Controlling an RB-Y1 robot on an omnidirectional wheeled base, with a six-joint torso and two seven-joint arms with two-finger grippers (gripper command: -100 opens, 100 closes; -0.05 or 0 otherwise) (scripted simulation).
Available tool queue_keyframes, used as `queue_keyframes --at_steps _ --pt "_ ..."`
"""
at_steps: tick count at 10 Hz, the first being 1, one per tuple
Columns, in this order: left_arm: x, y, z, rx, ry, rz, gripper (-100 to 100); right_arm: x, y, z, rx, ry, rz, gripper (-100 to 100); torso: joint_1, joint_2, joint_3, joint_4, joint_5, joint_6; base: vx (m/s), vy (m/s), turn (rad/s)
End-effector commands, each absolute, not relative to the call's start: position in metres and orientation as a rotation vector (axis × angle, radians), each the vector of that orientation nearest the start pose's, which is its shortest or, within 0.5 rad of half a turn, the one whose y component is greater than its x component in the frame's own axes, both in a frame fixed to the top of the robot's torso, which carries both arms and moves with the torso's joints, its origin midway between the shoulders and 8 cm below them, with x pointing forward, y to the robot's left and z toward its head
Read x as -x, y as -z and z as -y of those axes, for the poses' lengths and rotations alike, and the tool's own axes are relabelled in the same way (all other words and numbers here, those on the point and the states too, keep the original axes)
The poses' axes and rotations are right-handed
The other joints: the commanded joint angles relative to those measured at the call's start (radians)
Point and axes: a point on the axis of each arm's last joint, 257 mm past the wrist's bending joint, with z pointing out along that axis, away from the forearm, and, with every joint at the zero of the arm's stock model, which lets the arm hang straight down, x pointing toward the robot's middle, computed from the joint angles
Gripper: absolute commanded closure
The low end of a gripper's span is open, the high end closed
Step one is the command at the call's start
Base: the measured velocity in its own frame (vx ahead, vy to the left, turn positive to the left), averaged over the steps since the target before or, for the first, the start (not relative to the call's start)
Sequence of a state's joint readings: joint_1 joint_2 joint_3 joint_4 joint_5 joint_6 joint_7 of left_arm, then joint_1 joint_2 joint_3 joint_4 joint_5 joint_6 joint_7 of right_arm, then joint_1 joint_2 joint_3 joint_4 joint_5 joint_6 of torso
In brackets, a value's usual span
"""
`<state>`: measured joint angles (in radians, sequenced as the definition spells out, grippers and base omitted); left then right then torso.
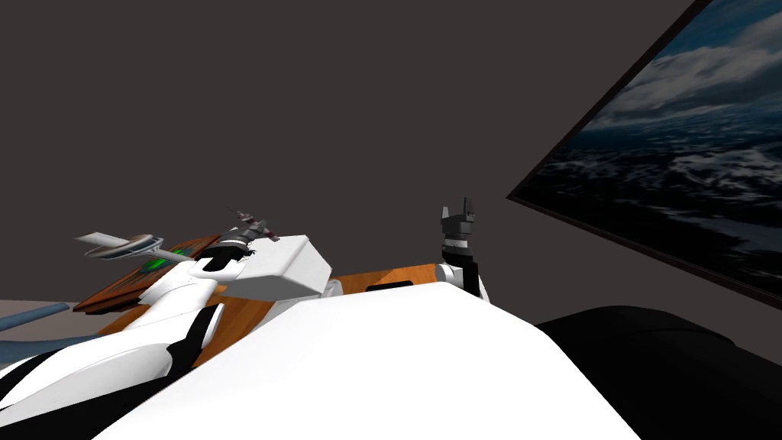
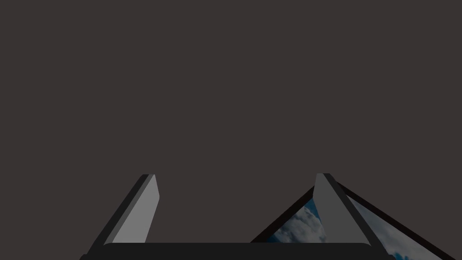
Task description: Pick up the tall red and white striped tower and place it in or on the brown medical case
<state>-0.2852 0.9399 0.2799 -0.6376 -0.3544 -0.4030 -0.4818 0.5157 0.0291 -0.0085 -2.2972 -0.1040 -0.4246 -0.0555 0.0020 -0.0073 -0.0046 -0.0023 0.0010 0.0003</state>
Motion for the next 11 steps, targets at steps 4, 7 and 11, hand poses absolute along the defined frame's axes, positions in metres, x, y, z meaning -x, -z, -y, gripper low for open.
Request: queue_keyframes --at_steps 4,7,11 --pt "-0.48 0.118 -0.742 0.319 -0.327 -1.53 100 -0.348 -0.012 0.3 -0.82 -1.389 -0.551 0 0.001 0.001 0.0 0.0 0.0 0.0 0.025 -0.021 -0.027" --pt "-0.479 0.118 -0.742 0.32 -0.329 -1.53 100 -0.349 -0.012 0.3 -0.82 -1.389 -0.551 0 0.002 0.0 0.0 0.0 0.001 0.002 0.0 0.0 0.008" --pt "-0.484 0.13 -0.729 0.289 -0.296 -1.562 -100 -0.349 -0.012 0.3 -0.82 -1.389 -0.551 0 0.005 0.001 0.0 0.0 0.001 0.003 -0.029 0.051 -0.082"
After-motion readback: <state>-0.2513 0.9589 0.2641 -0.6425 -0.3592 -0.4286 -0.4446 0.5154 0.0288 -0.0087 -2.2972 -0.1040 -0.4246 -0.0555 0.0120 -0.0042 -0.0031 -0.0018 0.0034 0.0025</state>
